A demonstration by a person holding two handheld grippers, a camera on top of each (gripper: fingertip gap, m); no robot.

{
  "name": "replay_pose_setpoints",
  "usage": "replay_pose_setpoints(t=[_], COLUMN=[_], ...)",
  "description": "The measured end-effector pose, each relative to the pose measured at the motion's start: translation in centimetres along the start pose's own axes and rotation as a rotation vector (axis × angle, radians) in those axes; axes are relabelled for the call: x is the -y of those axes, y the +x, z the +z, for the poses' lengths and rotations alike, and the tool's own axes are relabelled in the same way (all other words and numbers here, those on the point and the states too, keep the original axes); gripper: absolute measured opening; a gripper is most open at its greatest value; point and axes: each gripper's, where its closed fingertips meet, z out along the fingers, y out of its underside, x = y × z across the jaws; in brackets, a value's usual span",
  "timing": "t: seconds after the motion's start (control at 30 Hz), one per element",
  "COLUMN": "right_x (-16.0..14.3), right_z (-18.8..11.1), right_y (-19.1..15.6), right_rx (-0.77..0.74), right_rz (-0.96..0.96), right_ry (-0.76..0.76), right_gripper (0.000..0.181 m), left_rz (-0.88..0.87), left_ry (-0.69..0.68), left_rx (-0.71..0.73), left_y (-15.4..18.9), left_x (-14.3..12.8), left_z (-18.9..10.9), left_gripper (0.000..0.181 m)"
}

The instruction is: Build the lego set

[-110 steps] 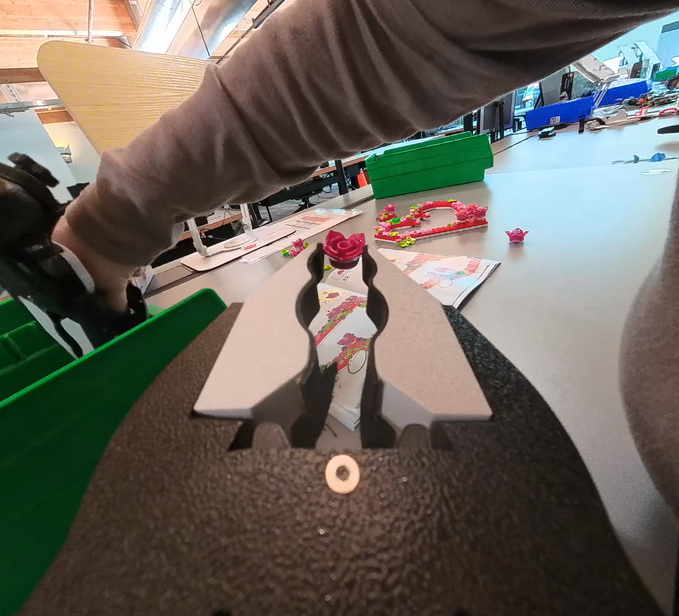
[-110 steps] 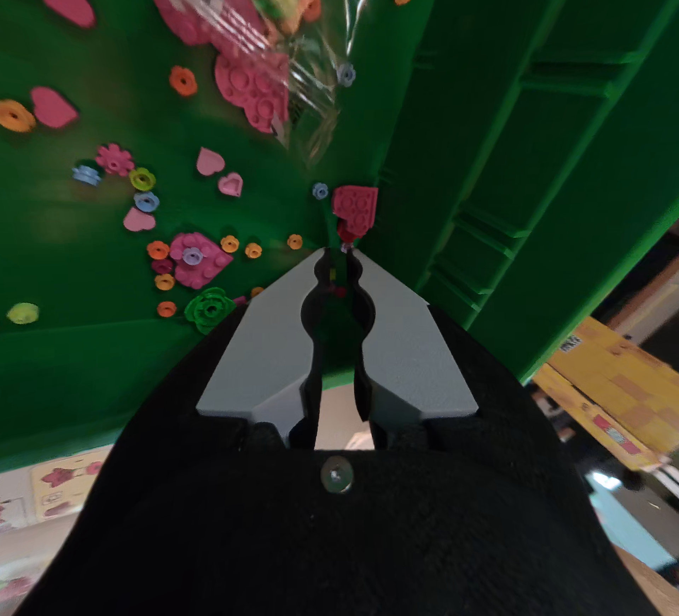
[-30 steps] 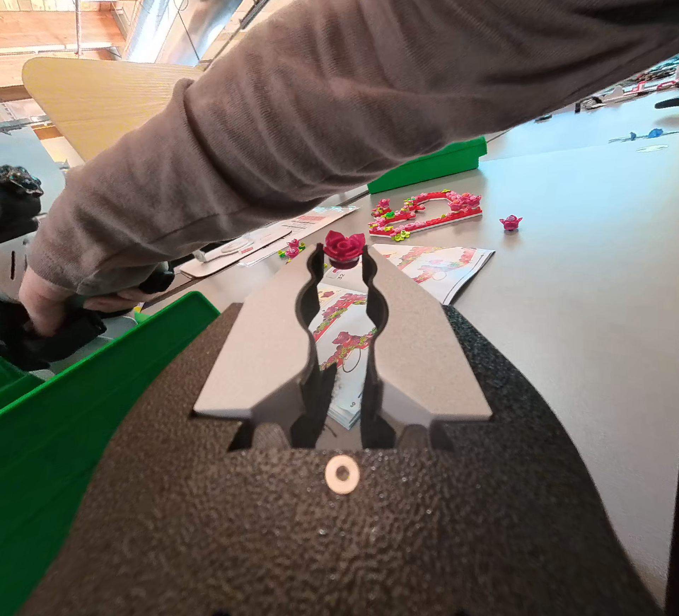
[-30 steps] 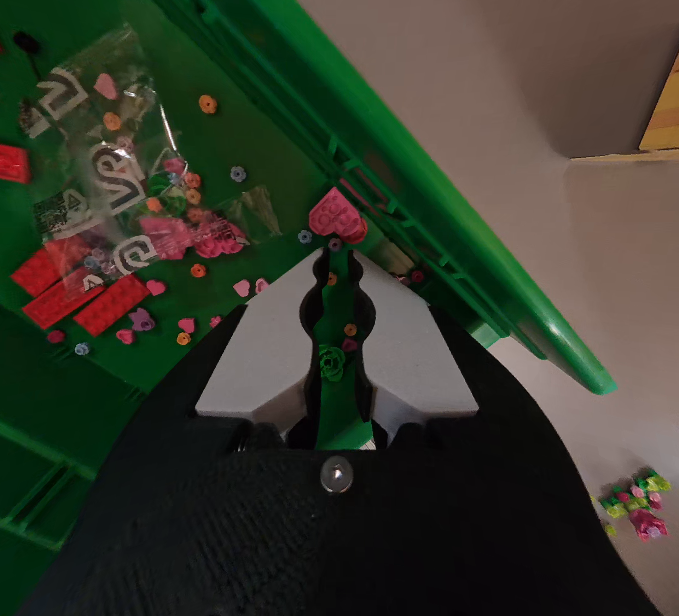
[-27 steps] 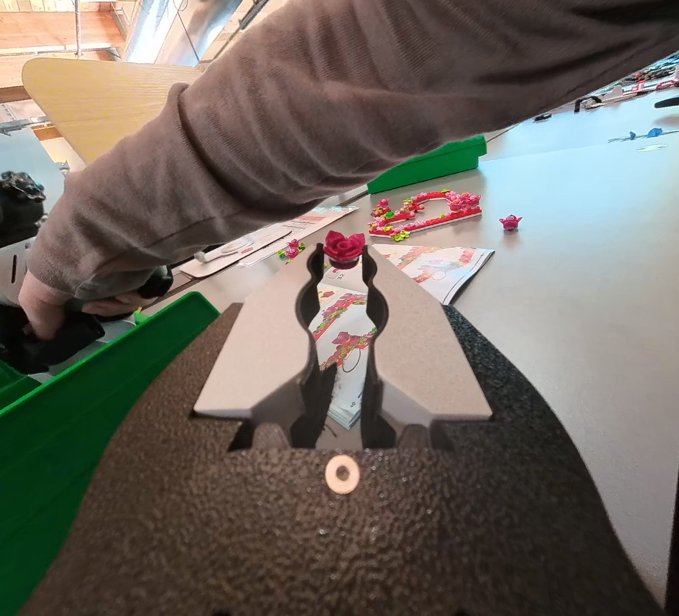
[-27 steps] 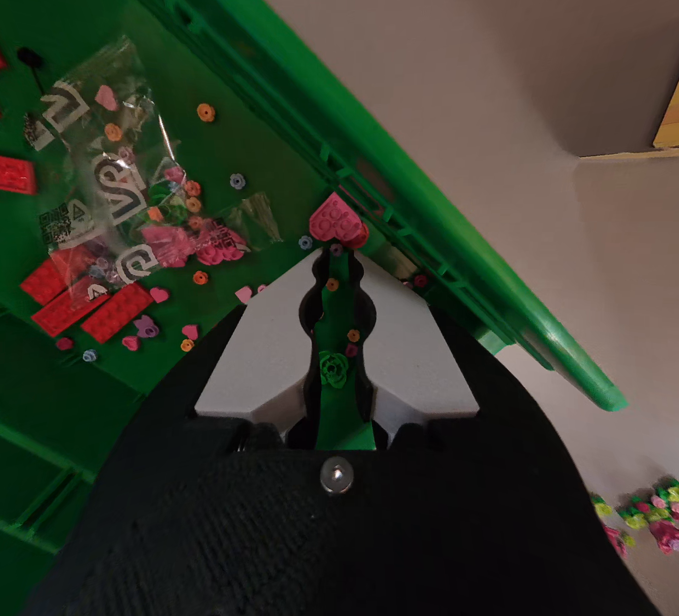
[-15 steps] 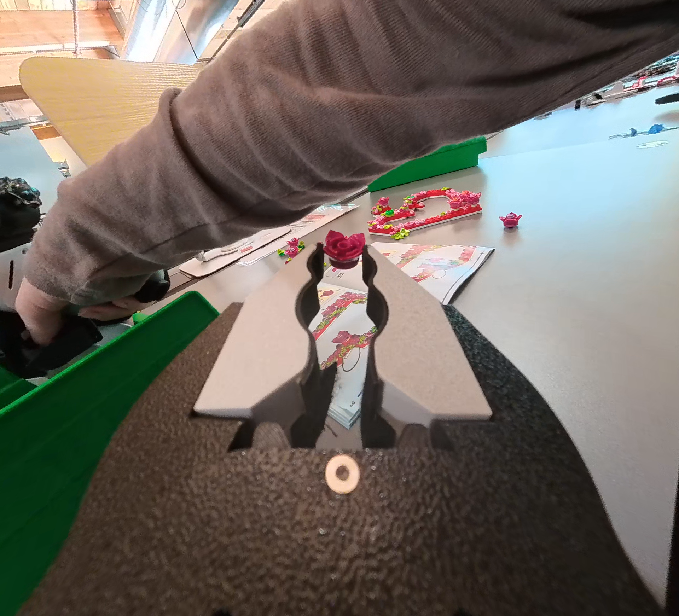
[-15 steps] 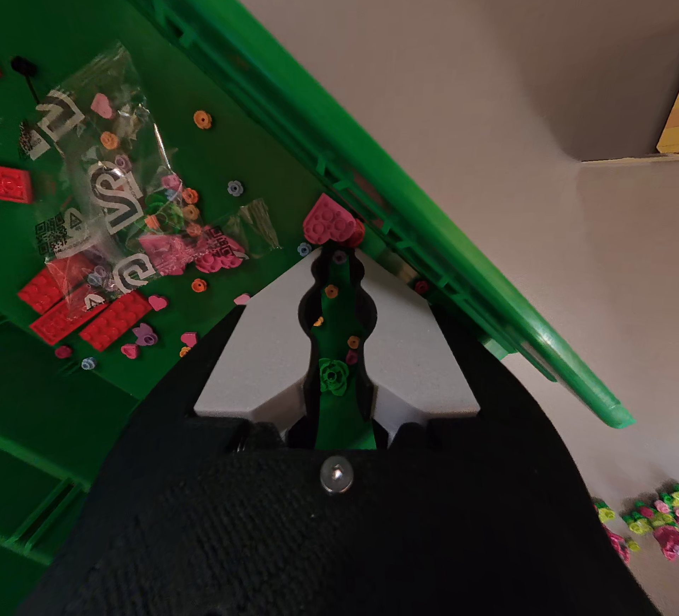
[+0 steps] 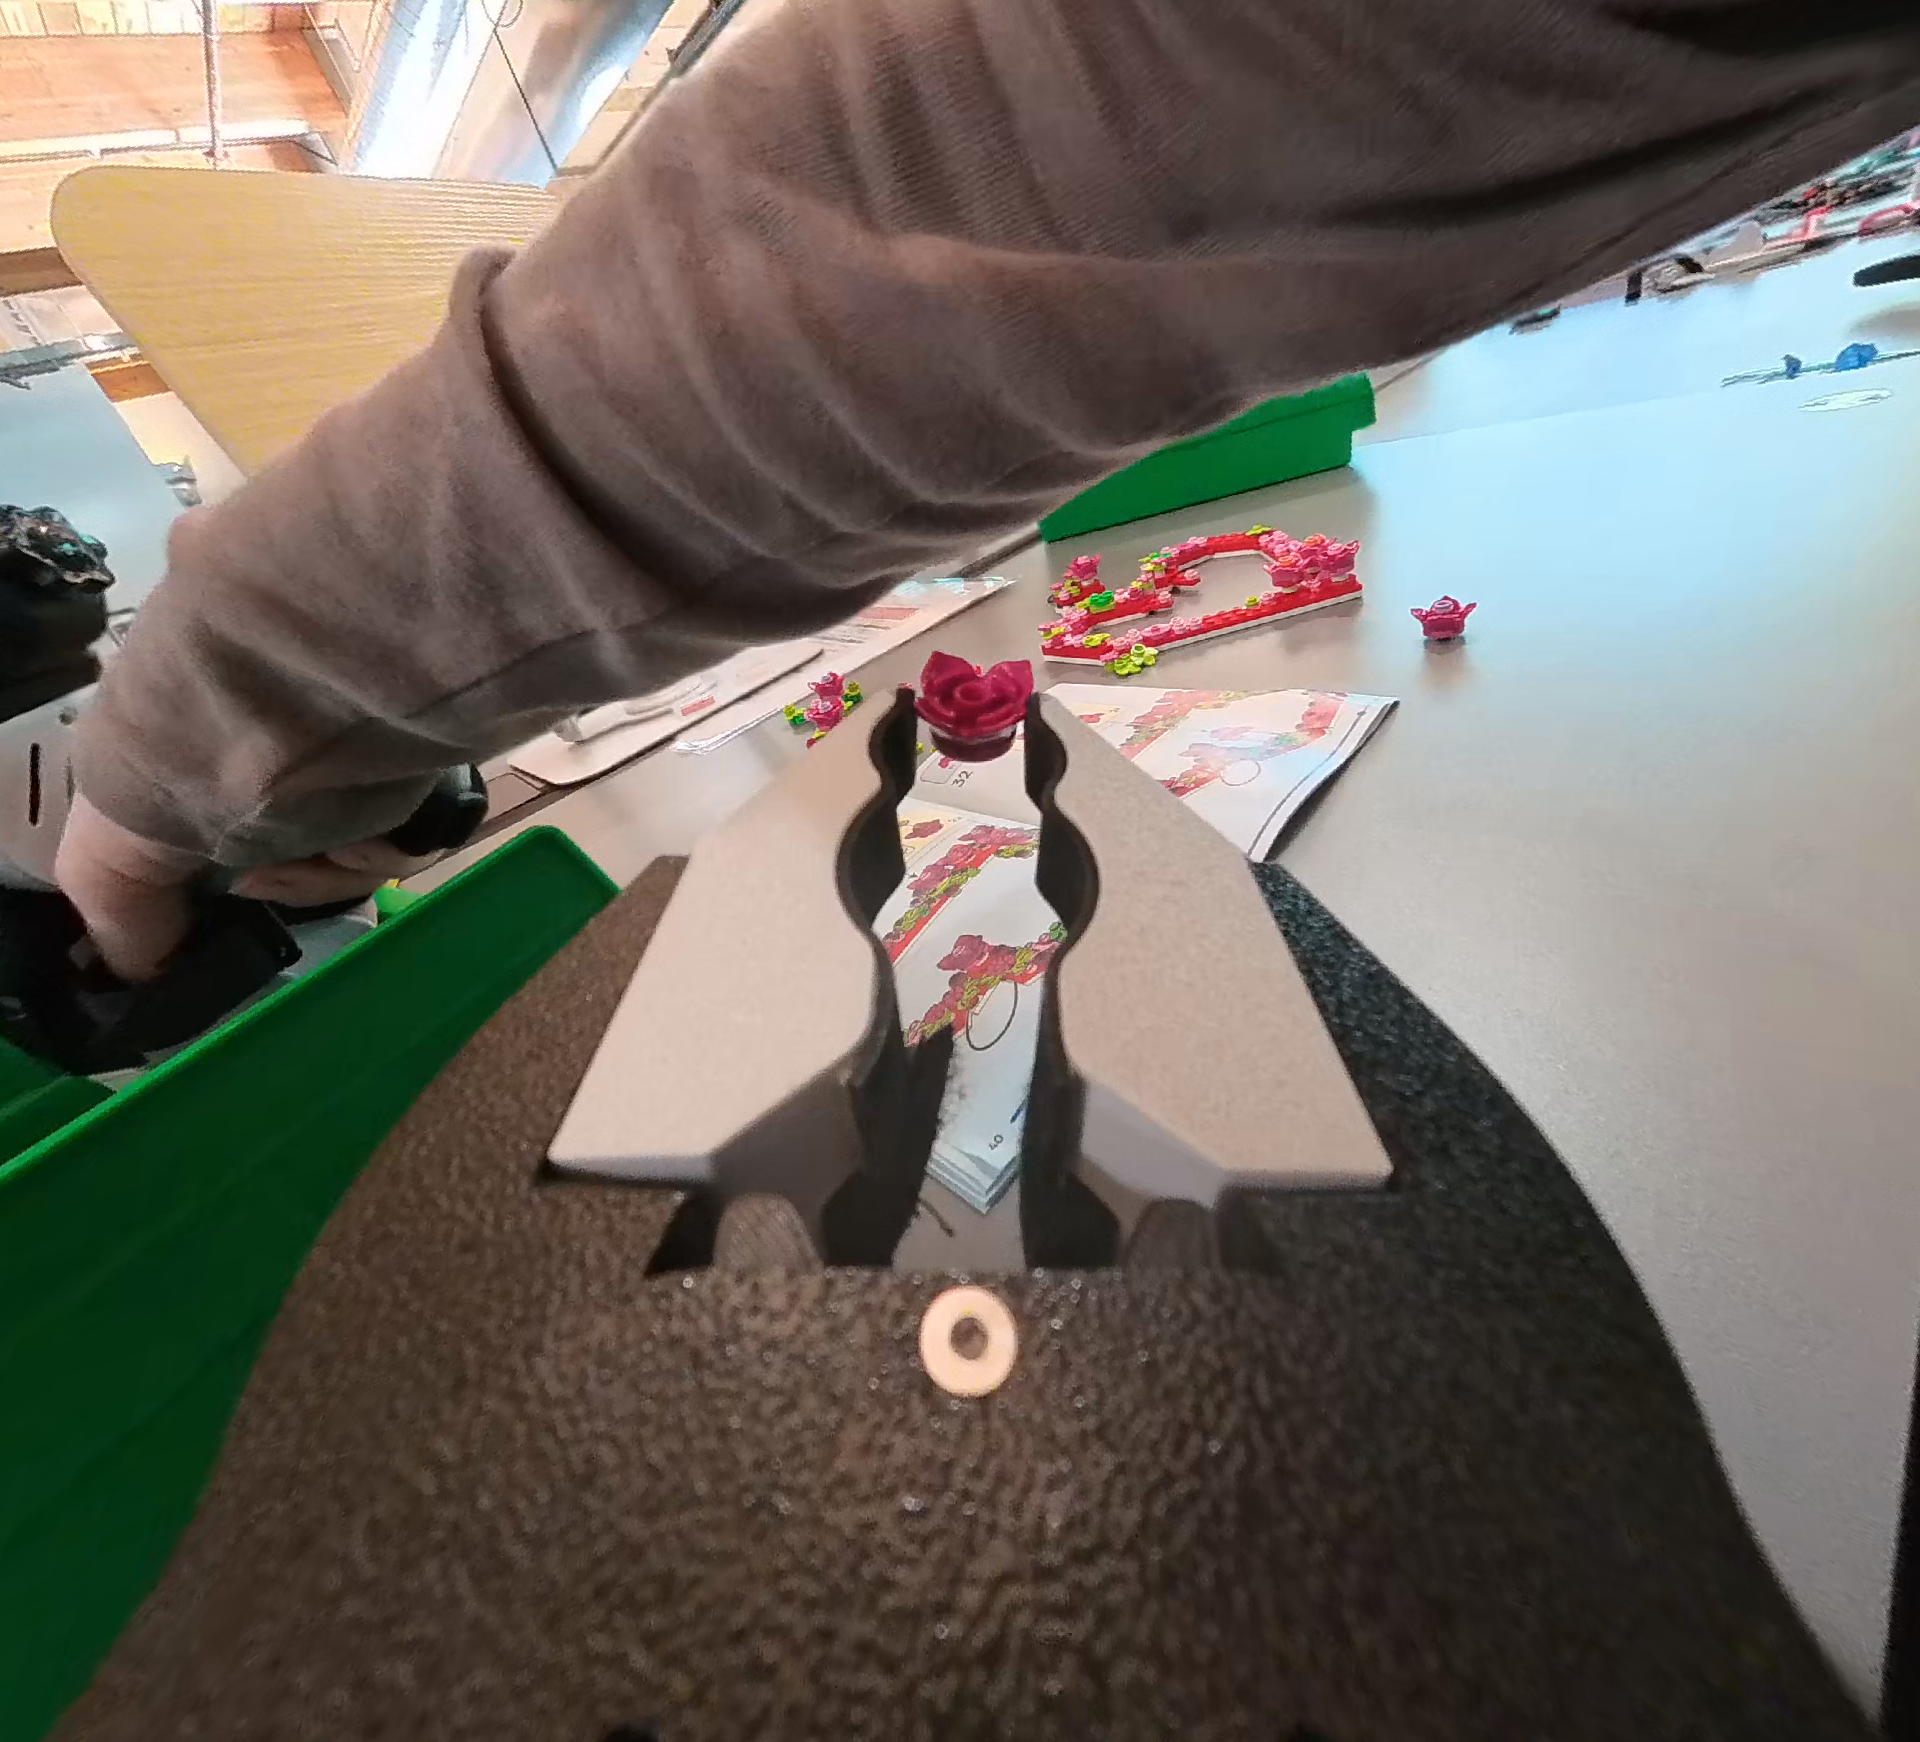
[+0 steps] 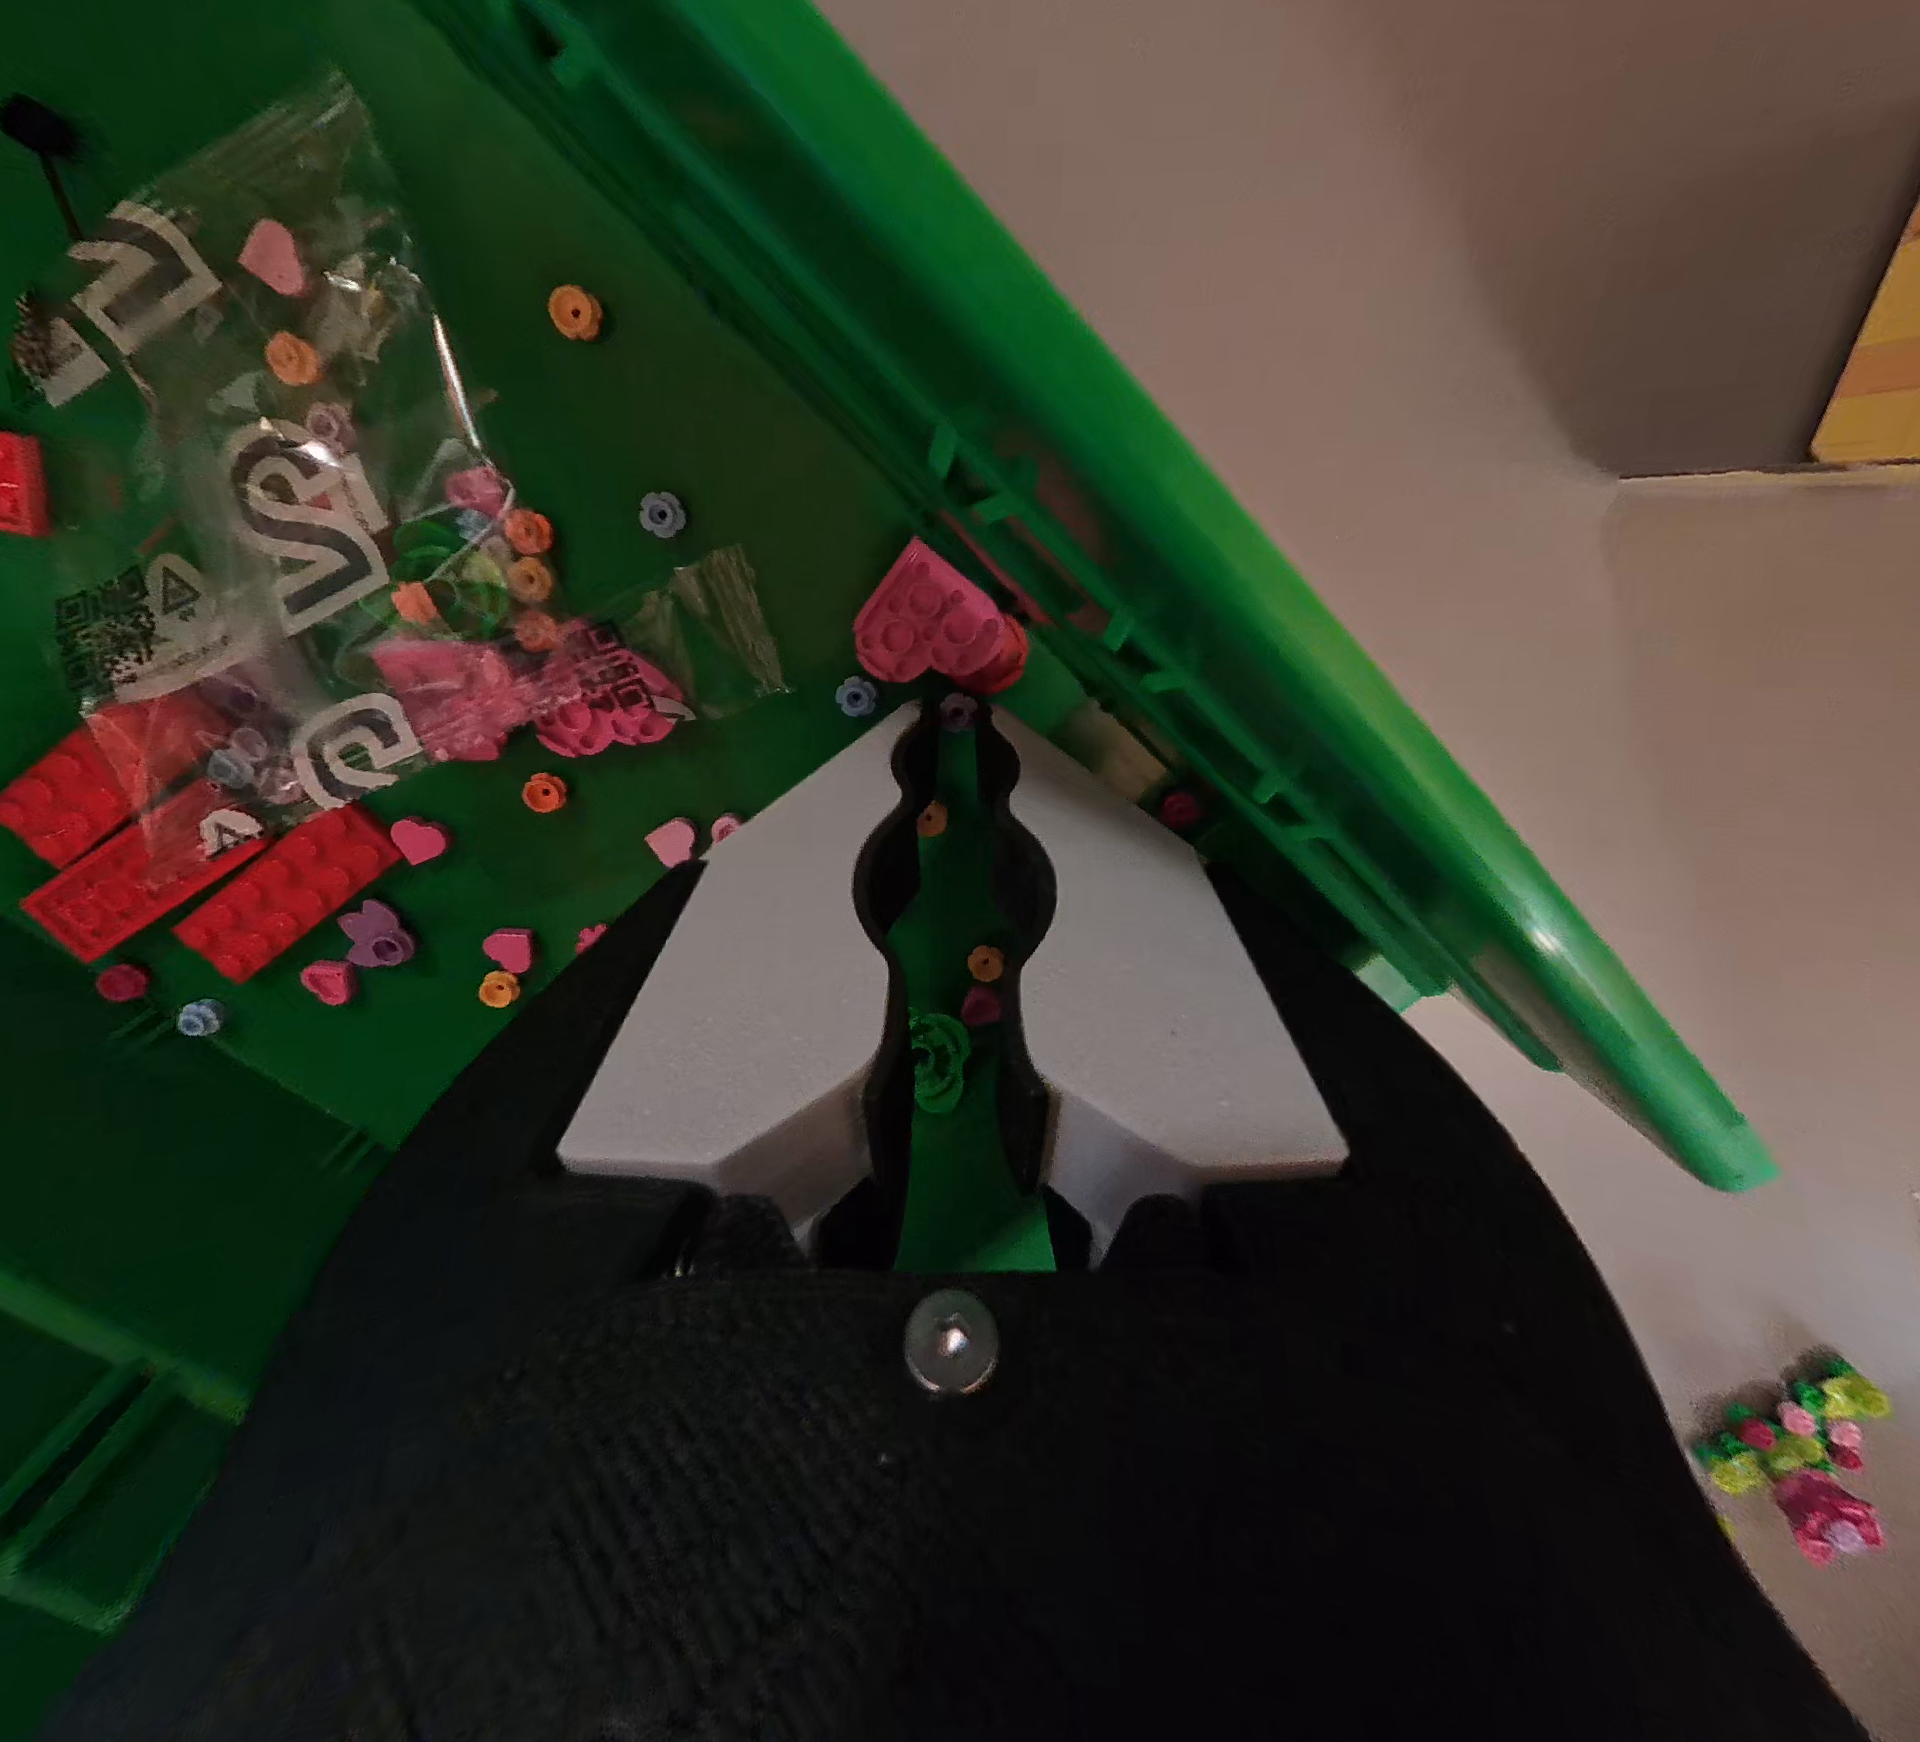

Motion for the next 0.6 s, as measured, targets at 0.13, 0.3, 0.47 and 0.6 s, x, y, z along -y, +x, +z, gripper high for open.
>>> replay_pose_setpoints(t=[0.13, 0.3, 0.47, 0.6], right_x=[0.9, 0.1, -5.9, -13.3], right_z=[-1.9, -9.0, -16.1, -18.1], right_y=[-0.6, -2.0, -0.5, 3.1], right_rx=[0.024, 0.037, -0.115, -0.263], right_rz=[-0.033, -0.165, -0.286, -0.278], right_ry=[0.110, 0.382, 0.612, 0.683], right_gripper=[0.005, 0.005, 0.005, 0.005], left_rz=[-0.008, -0.031, -0.019, 0.016], left_ry=[0.005, 0.012, 0.002, -0.018], left_rx=[0.004, 0.013, 0.016, 0.018], left_y=[-0.2, -0.6, -0.6, -0.3], left_x=[0.1, 0.1, 0.0, -0.3], left_z=[-0.1, -0.2, -0.1, 0.1], left_gripper=[0.018, 0.018, 0.018, 0.018])
